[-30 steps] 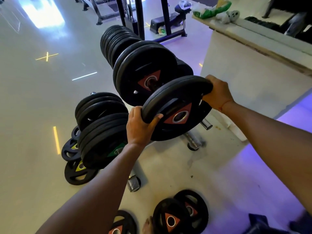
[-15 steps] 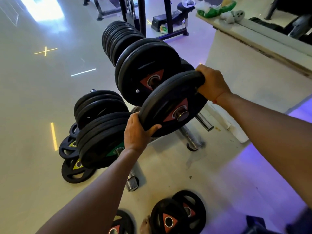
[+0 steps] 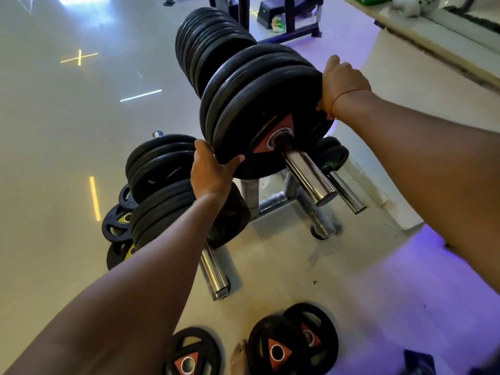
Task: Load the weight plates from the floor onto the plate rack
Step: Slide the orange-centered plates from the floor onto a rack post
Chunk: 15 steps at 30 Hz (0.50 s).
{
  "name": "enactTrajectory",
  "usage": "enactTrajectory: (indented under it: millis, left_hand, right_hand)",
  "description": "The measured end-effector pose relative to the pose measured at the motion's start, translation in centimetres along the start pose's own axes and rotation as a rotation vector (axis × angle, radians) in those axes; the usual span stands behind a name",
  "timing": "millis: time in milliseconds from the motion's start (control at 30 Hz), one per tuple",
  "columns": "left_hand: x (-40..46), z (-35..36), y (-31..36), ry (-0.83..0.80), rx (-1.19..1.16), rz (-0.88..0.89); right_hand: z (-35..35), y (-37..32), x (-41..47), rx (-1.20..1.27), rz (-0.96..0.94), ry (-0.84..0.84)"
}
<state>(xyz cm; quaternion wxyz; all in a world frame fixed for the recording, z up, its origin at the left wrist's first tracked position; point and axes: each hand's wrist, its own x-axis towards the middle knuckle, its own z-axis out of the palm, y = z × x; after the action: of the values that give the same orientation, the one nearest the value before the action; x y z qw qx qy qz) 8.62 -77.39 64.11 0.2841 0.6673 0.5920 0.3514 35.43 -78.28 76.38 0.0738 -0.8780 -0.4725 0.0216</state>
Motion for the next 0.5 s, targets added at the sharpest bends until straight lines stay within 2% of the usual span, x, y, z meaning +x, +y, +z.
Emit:
enactTrajectory:
  millis: [167, 333, 500]
  left_hand:
    - [1.0, -0.3, -0.6, -0.053, 0.015, 0.057]
    - [0.8, -0.5, -0.4, -0.079, 0.008, 0.034]
    - [-0.8, -0.4, -0.8, -0.118, 0.008, -0.063]
  right_hand:
    - [0.2, -0.3, 0.8, -0.007, 0.031, -0.002]
    - [0.5, -0.2, -0.3, 0.04, 0.051, 0.033]
    - [2.1, 1.9, -4.8, 0.255, 0.033, 0.008]
